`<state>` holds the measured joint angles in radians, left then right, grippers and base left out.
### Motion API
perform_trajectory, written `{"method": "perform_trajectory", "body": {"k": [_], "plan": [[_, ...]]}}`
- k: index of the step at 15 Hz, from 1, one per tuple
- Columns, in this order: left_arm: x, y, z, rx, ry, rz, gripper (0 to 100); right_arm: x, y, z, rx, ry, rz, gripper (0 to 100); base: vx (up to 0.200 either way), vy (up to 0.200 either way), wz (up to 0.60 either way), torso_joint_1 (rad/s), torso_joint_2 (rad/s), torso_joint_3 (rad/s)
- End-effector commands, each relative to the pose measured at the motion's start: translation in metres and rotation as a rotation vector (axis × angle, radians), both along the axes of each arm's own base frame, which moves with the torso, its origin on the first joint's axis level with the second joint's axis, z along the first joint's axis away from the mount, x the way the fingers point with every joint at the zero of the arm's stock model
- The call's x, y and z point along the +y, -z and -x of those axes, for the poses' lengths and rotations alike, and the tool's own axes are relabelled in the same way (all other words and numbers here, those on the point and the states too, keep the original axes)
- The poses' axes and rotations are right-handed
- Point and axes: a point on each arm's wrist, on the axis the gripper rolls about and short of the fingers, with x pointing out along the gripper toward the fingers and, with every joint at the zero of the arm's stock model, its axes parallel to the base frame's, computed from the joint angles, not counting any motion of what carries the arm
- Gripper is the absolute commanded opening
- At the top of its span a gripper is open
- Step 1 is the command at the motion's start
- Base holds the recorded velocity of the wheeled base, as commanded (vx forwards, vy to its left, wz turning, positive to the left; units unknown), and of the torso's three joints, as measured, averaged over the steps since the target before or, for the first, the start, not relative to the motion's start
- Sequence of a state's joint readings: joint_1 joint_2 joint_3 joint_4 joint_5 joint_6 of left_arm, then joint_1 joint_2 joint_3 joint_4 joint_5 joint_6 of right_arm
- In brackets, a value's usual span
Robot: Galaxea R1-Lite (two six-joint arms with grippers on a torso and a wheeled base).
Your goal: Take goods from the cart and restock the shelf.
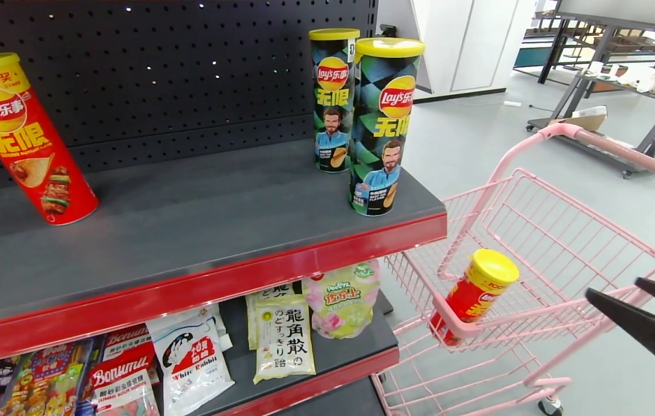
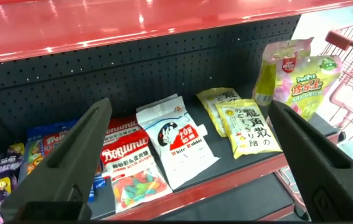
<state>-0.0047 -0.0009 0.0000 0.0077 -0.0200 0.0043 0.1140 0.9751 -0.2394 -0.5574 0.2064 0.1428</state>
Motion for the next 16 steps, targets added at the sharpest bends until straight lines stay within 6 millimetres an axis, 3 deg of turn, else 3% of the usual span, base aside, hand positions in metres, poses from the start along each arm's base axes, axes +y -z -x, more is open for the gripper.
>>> {"method": "perform_trajectory", "body": {"k": [1, 7, 16], "plan": [[0.0, 0.0, 0.0, 0.001, 0.0, 0.0, 100, 0.012, 0.061, -0.07, 0.259, -0.062, -0.011, 100, 0.0, 0.0, 0.0, 0.0, 0.0, 0.0], [0.0, 0.0, 0.0, 0.001, 0.0, -0.002, 100, 0.014, 0.094, -0.107, 0.287, -0.045, -0.002, 100, 0.0, 0.0, 0.0, 0.0, 0.0, 0.0], [0.0, 0.0, 0.0, 0.001, 0.0, -0.002, 100, 0.019, 0.12, -0.136, 0.263, -0.037, 0.006, 100, 0.0, 0.0, 0.0, 0.0, 0.0, 0.0]]}}
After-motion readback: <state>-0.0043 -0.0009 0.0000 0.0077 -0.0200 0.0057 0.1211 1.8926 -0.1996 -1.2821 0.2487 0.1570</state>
